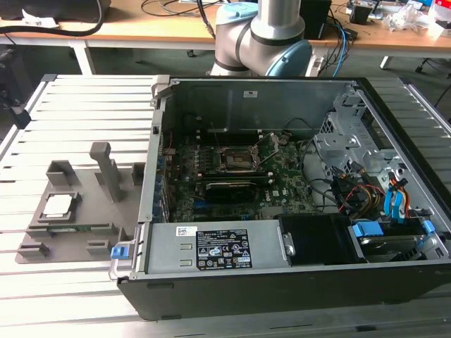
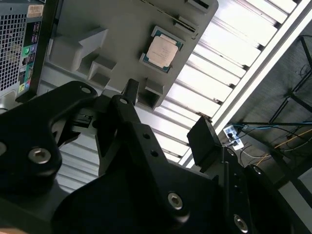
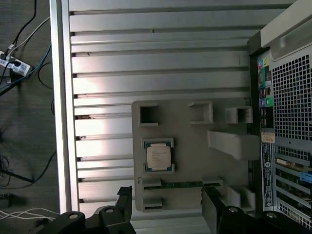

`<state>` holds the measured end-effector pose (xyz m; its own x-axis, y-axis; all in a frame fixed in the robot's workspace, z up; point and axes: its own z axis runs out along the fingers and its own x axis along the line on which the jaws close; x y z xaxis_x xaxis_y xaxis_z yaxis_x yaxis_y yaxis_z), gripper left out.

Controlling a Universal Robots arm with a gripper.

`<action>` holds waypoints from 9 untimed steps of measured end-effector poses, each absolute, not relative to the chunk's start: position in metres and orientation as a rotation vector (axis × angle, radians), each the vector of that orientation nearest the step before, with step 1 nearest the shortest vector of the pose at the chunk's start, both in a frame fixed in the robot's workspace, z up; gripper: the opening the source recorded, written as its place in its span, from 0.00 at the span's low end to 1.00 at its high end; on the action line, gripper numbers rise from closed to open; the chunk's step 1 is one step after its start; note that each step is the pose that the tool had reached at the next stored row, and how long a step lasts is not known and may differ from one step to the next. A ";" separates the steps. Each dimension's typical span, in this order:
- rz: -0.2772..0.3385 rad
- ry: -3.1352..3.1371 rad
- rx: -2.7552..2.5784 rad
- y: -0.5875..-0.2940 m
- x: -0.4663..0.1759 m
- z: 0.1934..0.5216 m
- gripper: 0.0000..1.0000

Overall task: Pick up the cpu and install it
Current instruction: 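Pick up the cpu and move it towards the insertion slot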

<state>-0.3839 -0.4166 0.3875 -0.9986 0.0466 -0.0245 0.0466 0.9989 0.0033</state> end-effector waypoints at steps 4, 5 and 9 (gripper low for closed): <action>0.004 3.116 0.073 -0.417 -0.384 0.385 0.68; 0.004 3.116 0.073 -0.417 -0.384 0.384 0.68; 0.004 3.116 0.073 -0.417 -0.384 0.380 0.68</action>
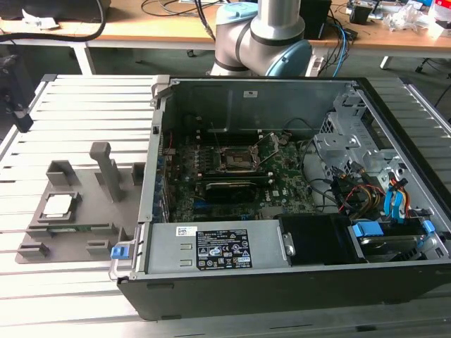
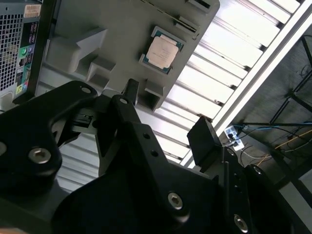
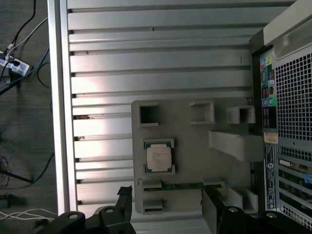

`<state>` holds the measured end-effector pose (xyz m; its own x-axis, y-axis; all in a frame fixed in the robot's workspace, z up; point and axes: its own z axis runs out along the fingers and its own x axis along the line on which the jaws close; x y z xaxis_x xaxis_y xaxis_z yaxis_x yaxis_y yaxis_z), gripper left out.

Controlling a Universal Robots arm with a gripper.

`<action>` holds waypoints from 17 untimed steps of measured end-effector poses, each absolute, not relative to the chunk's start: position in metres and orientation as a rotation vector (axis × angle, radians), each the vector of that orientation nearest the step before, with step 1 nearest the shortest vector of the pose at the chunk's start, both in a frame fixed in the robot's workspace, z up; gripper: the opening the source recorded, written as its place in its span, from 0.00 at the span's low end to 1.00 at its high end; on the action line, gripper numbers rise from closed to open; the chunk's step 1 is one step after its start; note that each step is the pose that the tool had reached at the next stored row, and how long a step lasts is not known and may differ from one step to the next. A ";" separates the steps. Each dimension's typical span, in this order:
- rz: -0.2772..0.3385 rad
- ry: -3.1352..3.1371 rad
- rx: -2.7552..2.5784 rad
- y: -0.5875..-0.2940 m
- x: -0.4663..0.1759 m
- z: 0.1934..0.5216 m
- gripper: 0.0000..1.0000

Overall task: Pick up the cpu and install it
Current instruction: 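Pick up the cpu and move it towards the insertion slot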

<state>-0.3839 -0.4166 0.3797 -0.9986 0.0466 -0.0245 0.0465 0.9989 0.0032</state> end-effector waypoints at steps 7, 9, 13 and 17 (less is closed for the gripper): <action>0.004 3.116 0.073 -0.417 -0.384 0.371 0.68; 0.004 3.116 0.073 -0.417 -0.384 0.369 0.68; 0.004 3.116 0.073 -0.417 -0.384 0.366 0.68; 0.004 3.116 0.073 -0.417 -0.384 0.359 0.68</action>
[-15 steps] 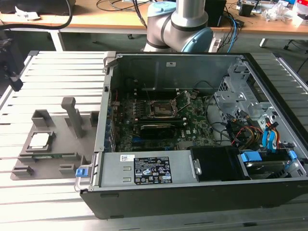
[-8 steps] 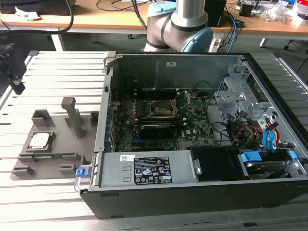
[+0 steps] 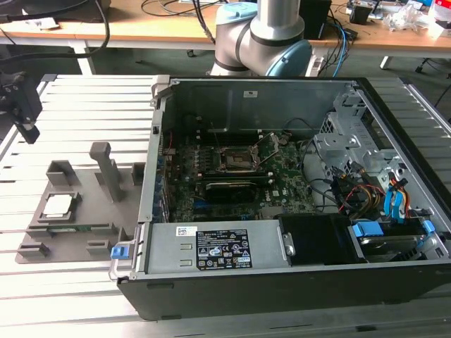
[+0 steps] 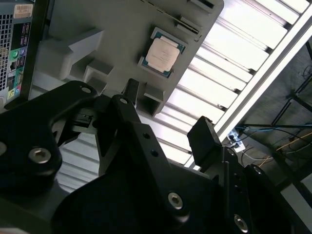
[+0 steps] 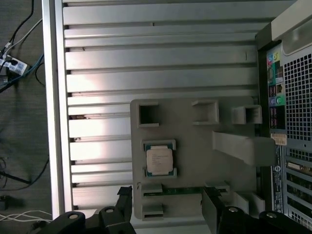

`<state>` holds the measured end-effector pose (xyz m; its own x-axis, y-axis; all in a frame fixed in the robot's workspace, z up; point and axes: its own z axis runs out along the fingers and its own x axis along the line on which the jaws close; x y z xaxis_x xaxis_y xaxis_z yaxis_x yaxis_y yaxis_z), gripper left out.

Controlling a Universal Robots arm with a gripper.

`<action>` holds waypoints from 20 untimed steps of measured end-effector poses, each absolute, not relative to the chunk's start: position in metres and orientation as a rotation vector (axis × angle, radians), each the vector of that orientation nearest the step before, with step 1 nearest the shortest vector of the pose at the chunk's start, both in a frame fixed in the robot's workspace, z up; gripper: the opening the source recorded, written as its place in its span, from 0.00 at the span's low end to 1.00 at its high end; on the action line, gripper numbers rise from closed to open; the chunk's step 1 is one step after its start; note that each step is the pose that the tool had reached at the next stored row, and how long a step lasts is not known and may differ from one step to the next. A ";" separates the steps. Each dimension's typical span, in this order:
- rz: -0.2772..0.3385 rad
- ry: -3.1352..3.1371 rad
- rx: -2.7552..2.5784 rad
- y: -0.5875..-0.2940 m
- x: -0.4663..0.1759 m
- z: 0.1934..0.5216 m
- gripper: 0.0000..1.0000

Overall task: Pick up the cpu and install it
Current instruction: 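Pick up the cpu and move it towards the insertion slot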

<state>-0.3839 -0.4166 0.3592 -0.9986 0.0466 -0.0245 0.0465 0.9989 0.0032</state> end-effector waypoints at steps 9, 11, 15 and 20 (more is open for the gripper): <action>0.004 3.116 0.073 -0.417 -0.384 0.349 0.68; 0.004 3.116 0.073 -0.417 -0.384 0.347 0.68; 0.004 3.116 0.073 -0.417 -0.384 0.343 0.68; 0.004 3.116 0.073 -0.417 -0.384 0.336 0.68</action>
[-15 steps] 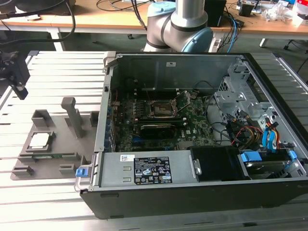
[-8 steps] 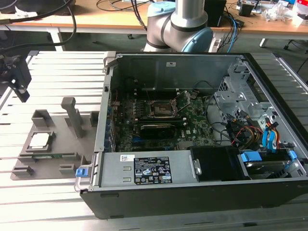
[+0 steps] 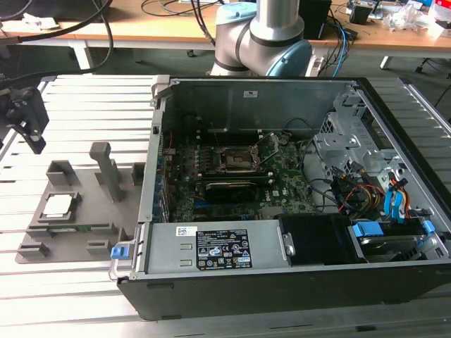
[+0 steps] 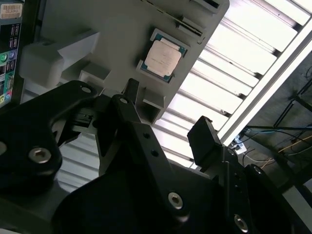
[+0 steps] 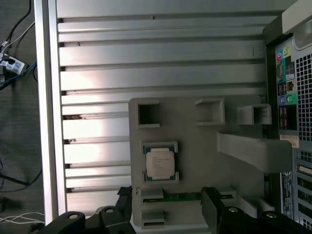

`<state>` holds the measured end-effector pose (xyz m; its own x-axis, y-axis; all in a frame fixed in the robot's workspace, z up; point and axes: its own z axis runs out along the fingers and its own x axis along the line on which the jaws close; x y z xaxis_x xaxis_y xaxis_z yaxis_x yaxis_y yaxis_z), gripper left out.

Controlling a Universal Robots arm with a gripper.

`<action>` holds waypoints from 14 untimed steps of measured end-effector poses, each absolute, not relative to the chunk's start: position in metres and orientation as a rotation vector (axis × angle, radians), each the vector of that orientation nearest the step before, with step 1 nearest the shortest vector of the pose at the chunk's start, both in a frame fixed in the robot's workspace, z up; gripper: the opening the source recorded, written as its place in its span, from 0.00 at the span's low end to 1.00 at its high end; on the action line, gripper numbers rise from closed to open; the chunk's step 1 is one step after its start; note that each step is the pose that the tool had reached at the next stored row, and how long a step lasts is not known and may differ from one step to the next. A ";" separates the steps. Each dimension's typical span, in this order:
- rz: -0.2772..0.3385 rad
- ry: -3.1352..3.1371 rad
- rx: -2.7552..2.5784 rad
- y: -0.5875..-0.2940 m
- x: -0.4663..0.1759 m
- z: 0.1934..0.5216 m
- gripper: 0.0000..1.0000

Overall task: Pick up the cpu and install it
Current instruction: 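Pick up the cpu and move it towards the insertion slot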

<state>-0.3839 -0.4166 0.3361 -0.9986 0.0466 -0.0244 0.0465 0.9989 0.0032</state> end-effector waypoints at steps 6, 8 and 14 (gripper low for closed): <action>0.002 3.116 0.067 -0.417 -0.384 0.326 0.68; -0.007 3.117 0.006 -0.417 -0.384 0.325 0.68; -0.006 3.116 -0.061 -0.417 -0.377 0.324 0.68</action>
